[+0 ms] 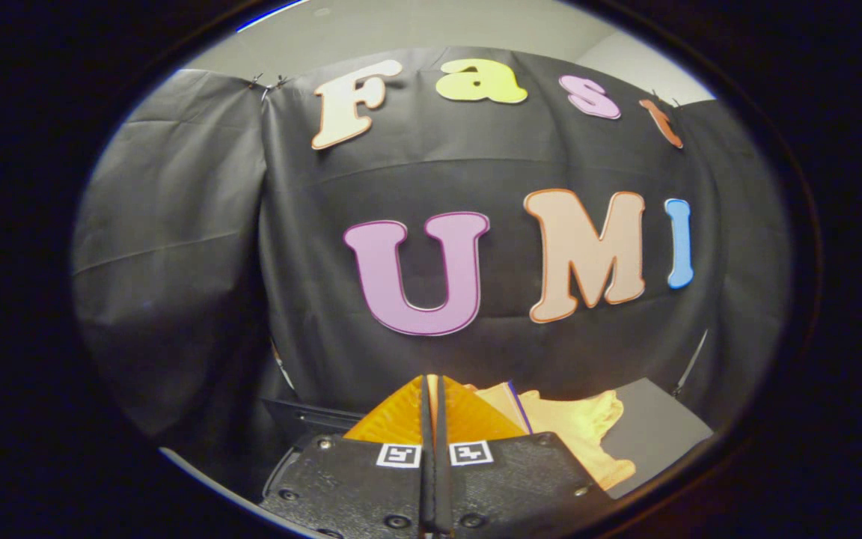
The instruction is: Put the clothes into the washing machine and then close the washing machine lid.
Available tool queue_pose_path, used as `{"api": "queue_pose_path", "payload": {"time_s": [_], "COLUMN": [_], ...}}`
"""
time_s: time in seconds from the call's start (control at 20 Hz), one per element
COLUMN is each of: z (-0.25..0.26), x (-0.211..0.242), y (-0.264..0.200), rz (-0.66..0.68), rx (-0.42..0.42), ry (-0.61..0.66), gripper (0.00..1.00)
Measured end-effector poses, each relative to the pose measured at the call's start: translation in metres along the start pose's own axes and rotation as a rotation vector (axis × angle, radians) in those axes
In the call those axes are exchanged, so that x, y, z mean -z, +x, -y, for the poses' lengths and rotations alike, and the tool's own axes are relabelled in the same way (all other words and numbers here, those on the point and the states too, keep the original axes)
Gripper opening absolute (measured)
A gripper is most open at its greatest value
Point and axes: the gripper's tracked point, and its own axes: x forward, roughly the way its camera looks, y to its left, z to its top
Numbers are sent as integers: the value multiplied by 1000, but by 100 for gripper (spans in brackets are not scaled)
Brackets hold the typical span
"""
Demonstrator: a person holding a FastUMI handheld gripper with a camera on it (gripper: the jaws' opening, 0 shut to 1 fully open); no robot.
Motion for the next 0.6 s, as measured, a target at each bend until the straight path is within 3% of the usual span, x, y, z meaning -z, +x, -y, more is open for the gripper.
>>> {"api": "queue_pose_path", "payload": {"time_s": [0.6], "z": [-108], "x": [4], "y": [37], "rz": [-41], "rx": [-163], "ry": [27], "gripper": [0]}}
